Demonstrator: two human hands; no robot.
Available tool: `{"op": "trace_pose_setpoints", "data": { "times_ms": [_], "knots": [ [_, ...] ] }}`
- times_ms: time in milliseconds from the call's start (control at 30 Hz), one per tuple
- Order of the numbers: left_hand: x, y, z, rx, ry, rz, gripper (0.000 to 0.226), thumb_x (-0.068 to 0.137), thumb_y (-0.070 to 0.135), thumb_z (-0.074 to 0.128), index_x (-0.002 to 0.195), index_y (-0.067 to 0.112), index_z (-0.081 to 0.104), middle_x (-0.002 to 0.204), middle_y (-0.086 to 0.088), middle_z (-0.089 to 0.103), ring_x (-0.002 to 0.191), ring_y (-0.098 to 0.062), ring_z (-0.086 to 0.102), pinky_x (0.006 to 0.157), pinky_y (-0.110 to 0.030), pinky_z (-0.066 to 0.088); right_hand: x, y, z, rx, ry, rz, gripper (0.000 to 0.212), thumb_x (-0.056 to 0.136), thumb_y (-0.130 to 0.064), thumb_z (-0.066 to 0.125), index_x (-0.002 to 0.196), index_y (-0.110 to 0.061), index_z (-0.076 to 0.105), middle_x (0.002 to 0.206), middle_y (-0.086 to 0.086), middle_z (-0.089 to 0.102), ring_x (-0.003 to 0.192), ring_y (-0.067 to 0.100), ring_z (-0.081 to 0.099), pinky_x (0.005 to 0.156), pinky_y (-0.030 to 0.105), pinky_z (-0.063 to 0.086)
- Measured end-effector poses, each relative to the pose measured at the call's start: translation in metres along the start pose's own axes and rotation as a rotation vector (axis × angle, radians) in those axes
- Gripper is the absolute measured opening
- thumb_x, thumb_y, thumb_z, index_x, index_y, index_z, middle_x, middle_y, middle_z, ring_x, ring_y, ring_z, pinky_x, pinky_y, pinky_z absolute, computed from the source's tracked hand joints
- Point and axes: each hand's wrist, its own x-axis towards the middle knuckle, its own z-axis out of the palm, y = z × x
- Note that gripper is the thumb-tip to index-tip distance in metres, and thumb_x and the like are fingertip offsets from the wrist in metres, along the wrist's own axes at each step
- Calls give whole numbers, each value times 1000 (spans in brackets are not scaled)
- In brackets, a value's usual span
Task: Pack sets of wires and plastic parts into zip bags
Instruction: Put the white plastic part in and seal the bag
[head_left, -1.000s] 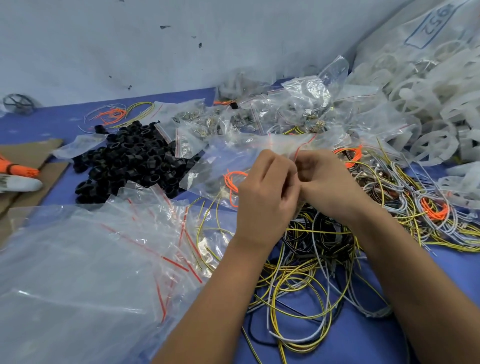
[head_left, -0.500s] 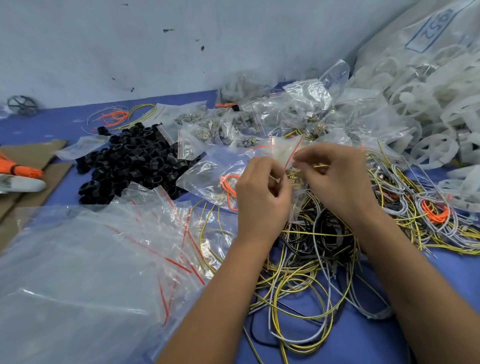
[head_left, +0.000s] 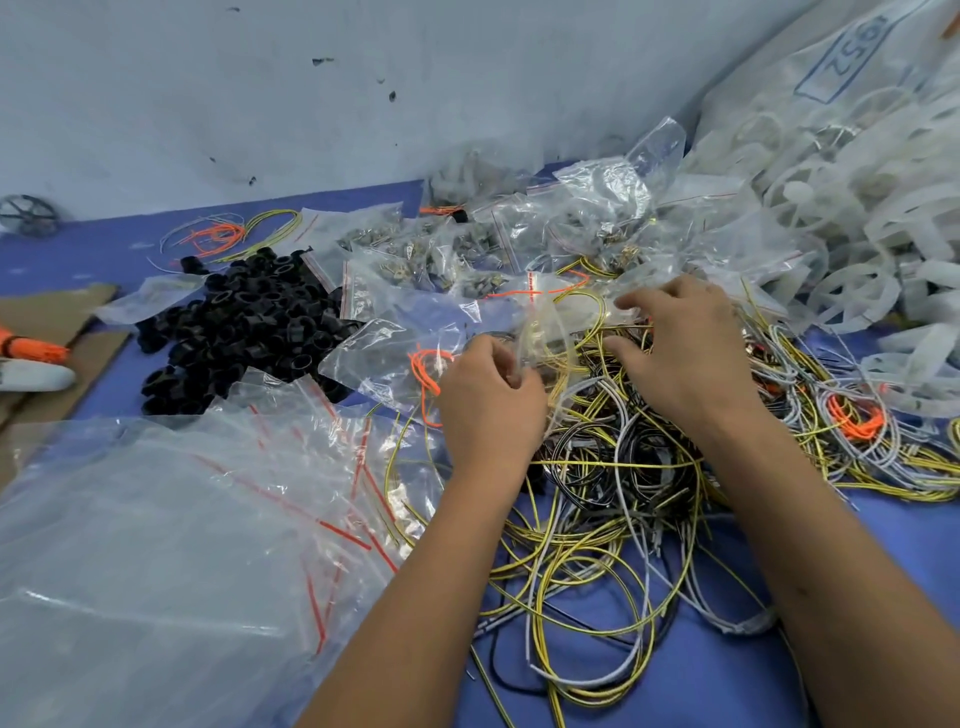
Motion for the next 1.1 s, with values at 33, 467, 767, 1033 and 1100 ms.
{"op": "trace_pose_setpoints", "data": {
  "times_ms": [33,467,767,1033,1100],
  "knots": [
    [0,-1,-2,28,23,-8,10,84,16,69,80,18,59,75,6,62,73,-17,56,60,-23,36,0,0,0,-22,-1,9,46,91,-39,73,133,-20,65,129,17,54,123,38,43,109,45,34],
    [3,2,-13,-279,256,21,15,83,5,62,90,16,56,89,-2,63,80,-33,63,72,-54,53,-1,-7,10,-61,-164,-360,66,94,3,54,142,-42,55,153,-16,49,142,23,31,101,45,22],
    [8,-2,-12,-444,348,-157,12,82,2,65,86,12,60,78,3,62,64,-16,62,62,-38,53,-2,-4,1,74,11,-253,8,91,-24,77,96,-23,82,93,-3,74,101,28,51,88,41,34],
    [5,2,-11,-507,260,-52,17,86,29,69,84,17,57,77,4,60,62,-11,54,60,-26,47,-3,-2,-13,349,556,-116,17,98,-19,67,104,-7,78,93,8,74,80,20,65,73,32,52],
    [2,3,-8,-400,168,33,28,85,40,75,83,20,55,76,3,59,65,-17,56,61,-28,47,-3,-4,-16,431,632,-96,19,99,-23,67,103,-9,79,90,4,76,78,15,67,72,29,53]
  ]
}}
